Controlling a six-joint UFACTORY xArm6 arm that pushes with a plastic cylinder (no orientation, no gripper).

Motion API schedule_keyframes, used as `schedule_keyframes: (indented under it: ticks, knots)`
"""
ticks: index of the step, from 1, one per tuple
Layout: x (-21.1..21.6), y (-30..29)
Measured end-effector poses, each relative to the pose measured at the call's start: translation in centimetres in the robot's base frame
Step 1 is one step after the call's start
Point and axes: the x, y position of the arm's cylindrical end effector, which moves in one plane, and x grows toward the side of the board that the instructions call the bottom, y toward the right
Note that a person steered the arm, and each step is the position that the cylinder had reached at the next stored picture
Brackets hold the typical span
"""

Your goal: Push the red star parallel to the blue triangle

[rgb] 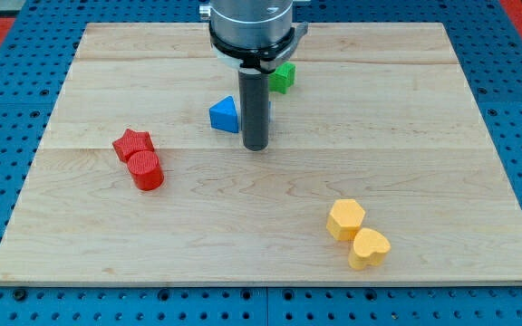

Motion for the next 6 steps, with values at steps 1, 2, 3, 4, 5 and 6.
schedule_keyframes:
  ticks: [1,2,3,4,5,6]
  knots:
    - [1.3,0.4]
    - [3.8,0.1]
    - [8.3,-6.1]
    - [7.5,-17.2]
    - [1.1,-22.8]
    - [2.4,-13.4]
